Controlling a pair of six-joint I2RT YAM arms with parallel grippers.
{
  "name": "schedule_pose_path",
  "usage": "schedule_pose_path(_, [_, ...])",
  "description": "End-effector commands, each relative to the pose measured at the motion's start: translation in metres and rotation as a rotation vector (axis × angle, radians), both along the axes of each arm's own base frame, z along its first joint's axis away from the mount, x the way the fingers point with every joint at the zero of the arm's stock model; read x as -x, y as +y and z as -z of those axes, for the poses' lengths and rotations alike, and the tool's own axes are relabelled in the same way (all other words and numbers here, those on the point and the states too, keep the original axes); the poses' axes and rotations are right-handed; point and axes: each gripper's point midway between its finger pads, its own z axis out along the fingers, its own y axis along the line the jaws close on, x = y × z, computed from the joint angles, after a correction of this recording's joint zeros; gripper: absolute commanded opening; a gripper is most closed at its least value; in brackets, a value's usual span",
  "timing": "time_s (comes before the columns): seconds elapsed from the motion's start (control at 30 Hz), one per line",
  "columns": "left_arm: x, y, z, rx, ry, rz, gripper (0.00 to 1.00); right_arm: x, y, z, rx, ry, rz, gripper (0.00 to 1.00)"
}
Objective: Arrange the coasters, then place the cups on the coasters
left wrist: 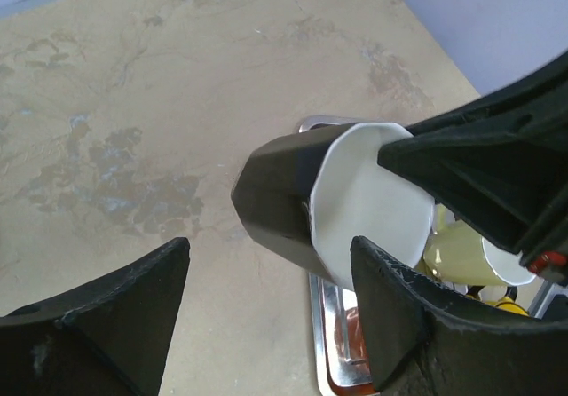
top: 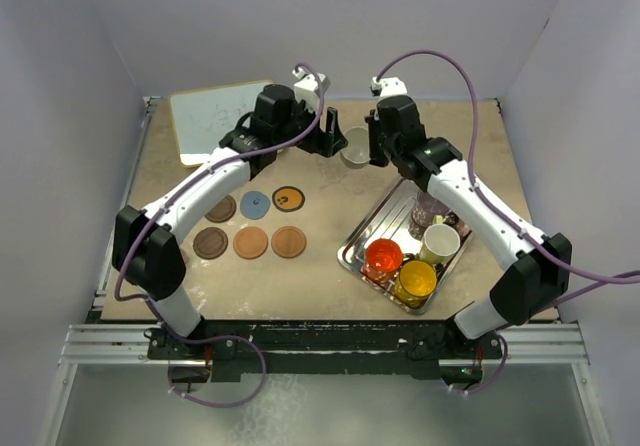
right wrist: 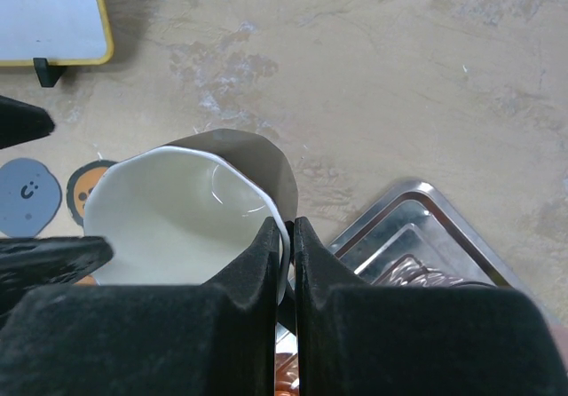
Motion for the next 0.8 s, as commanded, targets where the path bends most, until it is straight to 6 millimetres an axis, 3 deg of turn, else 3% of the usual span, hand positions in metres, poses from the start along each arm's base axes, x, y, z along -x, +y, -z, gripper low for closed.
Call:
schedule_pose_path(0.0, [-0.011, -0.015, -0.021, 0.088, 0.004, -0.013, 0.69, -0.015, 0.011, -0.059, -0.122, -0.178, 0.047, 0.0])
schedule_pose_path(0.17, [-0.017, -0.019, -0.008, 0.076, 0.039, -0.02, 0.6, -0.013, 0.017, -0.056, -0.124, -0.172, 0.033, 0.0])
schedule_pose_path(0.43, [-0.018, -0.026, 0.012, 0.057, 0.091, 0.006, 0.3, -0.008, 0.031, -0.054, -0.164, -0.144, -0.016, 0.0])
schedule_pose_path(0.63, [-0.016, -0.028, 0.008, 0.044, 0.078, 0.044, 0.05, 0.002, 0.05, -0.047, -0.216, -0.098, -0.118, 0.0])
schedule_pose_path(0.77, [-0.016, -0.025, -0.002, 0.027, 0.034, 0.051, 0.03, 0.008, 0.057, -0.043, -0.237, -0.081, -0.159, 0.0])
